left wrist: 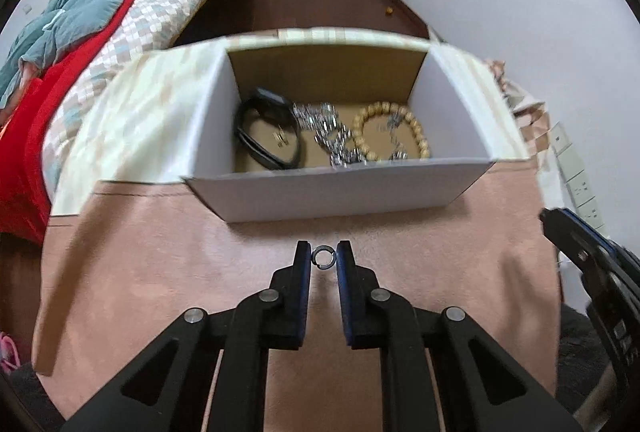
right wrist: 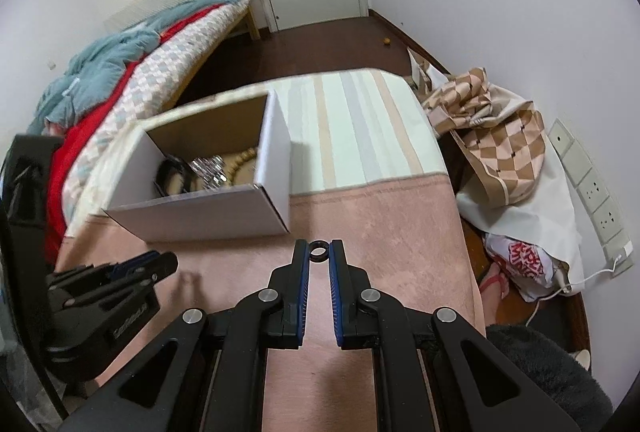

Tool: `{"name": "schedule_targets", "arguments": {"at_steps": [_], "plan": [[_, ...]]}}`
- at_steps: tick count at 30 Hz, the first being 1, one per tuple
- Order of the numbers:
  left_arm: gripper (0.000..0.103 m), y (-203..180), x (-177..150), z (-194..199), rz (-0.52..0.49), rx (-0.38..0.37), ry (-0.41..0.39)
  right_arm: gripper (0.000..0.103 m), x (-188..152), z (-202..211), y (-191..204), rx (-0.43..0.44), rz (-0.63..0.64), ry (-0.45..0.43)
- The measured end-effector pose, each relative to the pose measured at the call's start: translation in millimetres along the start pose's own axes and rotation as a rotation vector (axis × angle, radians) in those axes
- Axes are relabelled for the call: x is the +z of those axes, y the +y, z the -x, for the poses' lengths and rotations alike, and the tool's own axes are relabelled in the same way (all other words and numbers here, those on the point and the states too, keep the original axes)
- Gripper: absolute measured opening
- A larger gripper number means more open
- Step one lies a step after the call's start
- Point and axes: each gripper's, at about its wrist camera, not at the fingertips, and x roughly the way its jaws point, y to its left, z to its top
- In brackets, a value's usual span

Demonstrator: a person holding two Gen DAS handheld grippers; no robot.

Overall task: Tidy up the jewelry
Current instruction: 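Carry both black earrings with both tools over the white box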

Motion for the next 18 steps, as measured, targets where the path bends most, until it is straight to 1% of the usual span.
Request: {"name": "schedule_targets", "arguments": {"at_steps": [4,7,9,11,15,16,18], "plan": [[0.010,19,26,24,0.027,-0.028,-0.028,0.010,24,10,11,0.067,0.001,-0.018],[0.010,32,54,25,0.037,-0.034,-0.035,0.010,48,5,23,0.117,0.020,-0.016],[0.010,38,70,17,0.031,-0.043,-0.010,0.010,65,-6,31,0.141,0.041,0.003],[0.010,48,88,4,0.050,-0.076,0.028,0.010,80,-19,41,0.154,0.069,0.029],[0.010,60,109,-20,0.056,-0.054,0.068,0.010,101,-56,55,0.156,0.105,0.115],[0.010,62,110,-25,0.056,-0.052,0.076,0.010,105,-67,59,0.143,0.122,0.141],[0.010,65,113,-35,0.055,-0.044,0.095,0.010,108,-78,61,0.119,0.143,0.157]]}}
